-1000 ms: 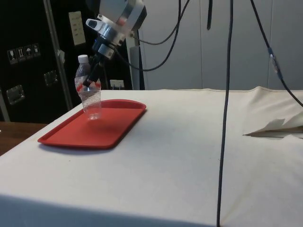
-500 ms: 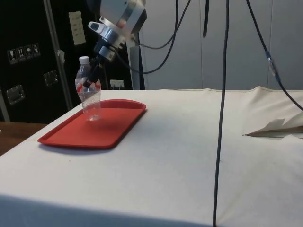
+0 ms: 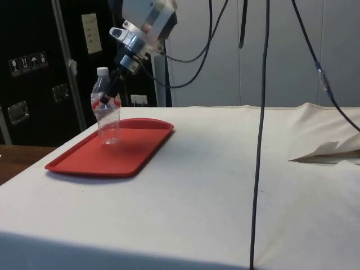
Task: Place the bottle upright on the tray.
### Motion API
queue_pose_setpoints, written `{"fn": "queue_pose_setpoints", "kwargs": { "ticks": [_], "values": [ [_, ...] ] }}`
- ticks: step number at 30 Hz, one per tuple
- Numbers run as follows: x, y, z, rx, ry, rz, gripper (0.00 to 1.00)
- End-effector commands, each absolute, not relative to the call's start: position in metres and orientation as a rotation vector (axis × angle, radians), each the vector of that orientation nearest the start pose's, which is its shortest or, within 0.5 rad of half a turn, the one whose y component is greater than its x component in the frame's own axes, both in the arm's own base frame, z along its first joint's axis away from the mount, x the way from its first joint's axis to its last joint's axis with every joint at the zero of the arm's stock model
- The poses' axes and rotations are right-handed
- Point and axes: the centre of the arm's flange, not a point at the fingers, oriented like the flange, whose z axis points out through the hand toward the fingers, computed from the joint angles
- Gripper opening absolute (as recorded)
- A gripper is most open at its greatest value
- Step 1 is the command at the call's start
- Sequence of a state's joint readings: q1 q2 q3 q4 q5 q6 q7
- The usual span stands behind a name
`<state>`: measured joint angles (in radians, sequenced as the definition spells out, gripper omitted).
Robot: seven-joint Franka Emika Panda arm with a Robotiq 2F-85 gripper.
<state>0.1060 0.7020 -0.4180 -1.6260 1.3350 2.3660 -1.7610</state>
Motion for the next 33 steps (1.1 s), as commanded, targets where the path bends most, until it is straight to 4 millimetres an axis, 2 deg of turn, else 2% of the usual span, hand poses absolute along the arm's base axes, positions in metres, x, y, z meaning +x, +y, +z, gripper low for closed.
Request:
{"fn": "queue_pose_setpoints", "kwargs": {
  "ticks": [1,33],
  "values": [
    [0.6872,-0.1642,0.2509,-2.613,-0.833,-0.988,0.33],
    [0.6829,-0.1589,0.2455,-2.594,-0.831,-0.960,0.33]
  ]
}}
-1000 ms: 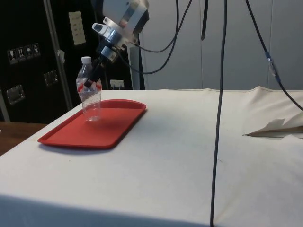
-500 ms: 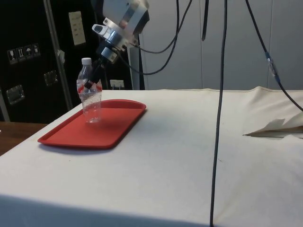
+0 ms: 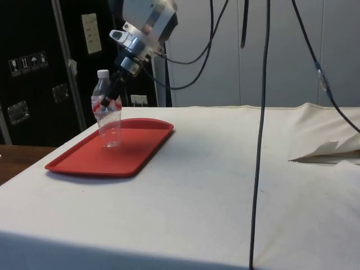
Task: Place the bottle upright on the tray.
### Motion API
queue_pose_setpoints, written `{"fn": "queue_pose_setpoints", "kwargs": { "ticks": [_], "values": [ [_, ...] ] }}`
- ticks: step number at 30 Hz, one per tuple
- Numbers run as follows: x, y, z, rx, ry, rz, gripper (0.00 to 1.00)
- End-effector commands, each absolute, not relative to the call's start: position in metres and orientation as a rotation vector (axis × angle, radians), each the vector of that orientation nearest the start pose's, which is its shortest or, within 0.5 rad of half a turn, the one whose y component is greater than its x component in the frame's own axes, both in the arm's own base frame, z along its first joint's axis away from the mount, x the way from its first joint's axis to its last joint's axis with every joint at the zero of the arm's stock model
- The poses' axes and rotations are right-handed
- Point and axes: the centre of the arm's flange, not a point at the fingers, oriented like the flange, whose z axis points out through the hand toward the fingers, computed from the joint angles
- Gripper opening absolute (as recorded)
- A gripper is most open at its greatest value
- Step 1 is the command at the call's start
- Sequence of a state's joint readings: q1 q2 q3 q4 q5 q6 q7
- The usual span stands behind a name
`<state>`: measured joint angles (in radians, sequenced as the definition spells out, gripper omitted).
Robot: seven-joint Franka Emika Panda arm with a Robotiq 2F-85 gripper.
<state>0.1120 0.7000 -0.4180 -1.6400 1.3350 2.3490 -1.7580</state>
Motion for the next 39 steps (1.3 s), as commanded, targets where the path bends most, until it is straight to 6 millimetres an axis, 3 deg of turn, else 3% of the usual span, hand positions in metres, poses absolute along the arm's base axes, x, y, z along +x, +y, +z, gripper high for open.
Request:
{"fn": "queue_pose_setpoints", "kwargs": {
  "ticks": [1,14,39],
  "values": [
    [0.681,-0.159,0.246,-2.597,-0.831,-0.955,0.33],
    [0.670,-0.158,0.245,-2.582,-0.835,-0.945,0.33],
    [0.671,-0.150,0.244,-2.574,-0.841,-0.937,0.33]
  ]
}}
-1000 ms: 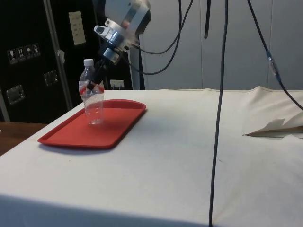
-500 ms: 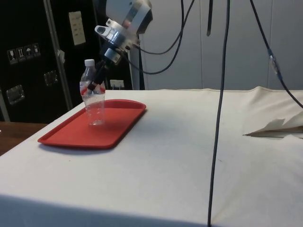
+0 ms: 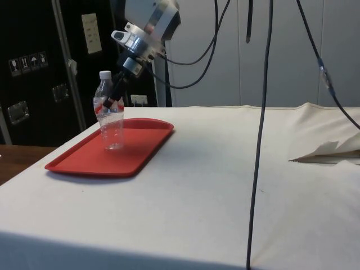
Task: Place the bottle upright on the tray.
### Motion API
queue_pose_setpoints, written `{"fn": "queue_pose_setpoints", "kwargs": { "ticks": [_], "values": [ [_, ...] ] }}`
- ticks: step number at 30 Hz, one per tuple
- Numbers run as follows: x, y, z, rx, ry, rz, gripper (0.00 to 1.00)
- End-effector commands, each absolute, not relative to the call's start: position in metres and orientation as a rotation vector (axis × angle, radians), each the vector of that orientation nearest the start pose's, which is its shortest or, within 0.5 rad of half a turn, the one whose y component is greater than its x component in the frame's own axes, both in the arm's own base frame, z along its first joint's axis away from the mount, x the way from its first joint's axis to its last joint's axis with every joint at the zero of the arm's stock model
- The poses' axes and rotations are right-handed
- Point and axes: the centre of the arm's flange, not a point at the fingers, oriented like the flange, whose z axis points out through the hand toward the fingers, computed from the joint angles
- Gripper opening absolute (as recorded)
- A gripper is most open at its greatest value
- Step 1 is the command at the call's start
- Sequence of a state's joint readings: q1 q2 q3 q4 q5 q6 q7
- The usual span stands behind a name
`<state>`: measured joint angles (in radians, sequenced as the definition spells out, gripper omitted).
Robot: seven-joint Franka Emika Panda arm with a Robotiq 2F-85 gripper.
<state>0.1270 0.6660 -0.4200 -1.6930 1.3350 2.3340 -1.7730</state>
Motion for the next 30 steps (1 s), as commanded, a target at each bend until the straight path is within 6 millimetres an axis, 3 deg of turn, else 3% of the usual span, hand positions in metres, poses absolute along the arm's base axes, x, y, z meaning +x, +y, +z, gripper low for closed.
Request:
{"fn": "queue_pose_setpoints", "kwargs": {
  "ticks": [1,30],
  "values": [
    [0.672,-0.150,0.244,-2.573,-0.842,-0.937,0.33],
    [0.674,-0.134,0.246,-2.626,-0.926,-0.895,0.33]
  ]
}}
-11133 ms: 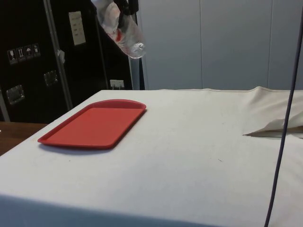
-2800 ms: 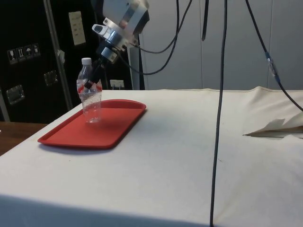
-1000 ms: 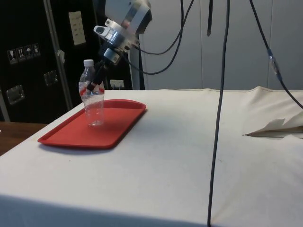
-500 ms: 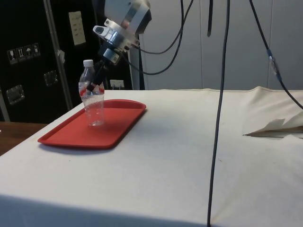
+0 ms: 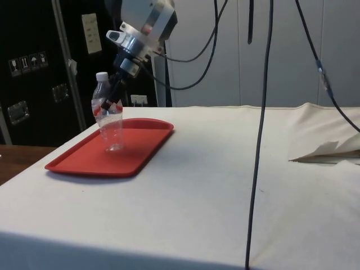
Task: Place the bottle upright on the tray.
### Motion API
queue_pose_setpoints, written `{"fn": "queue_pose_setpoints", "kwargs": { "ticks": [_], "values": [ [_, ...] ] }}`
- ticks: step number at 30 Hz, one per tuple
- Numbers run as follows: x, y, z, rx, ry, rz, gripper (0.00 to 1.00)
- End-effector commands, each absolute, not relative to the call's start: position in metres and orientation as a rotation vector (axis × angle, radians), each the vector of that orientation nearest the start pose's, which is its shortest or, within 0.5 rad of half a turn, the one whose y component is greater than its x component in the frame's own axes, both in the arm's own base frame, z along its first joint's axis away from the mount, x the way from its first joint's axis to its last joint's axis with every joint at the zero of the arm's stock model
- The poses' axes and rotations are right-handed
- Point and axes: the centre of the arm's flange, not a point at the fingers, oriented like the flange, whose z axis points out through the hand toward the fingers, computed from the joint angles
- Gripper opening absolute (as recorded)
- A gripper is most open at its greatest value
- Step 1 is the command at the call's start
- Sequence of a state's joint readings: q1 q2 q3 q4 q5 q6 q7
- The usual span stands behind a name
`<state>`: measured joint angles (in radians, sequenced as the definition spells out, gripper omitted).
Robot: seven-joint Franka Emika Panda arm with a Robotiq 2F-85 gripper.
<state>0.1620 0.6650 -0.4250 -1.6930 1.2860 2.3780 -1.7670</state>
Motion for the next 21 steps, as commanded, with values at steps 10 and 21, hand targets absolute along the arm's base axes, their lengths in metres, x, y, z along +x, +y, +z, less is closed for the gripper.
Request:
{"fn": "queue_pose_setpoints", "kwargs": {
  "ticks": [10,21],
  "values": [
    [0.6743,-0.1293,0.2523,-2.627,-0.953,-0.908,0.33],
    [0.6721,-0.1239,0.2551,-2.619,-0.978,-0.925,0.33]
  ]
}}
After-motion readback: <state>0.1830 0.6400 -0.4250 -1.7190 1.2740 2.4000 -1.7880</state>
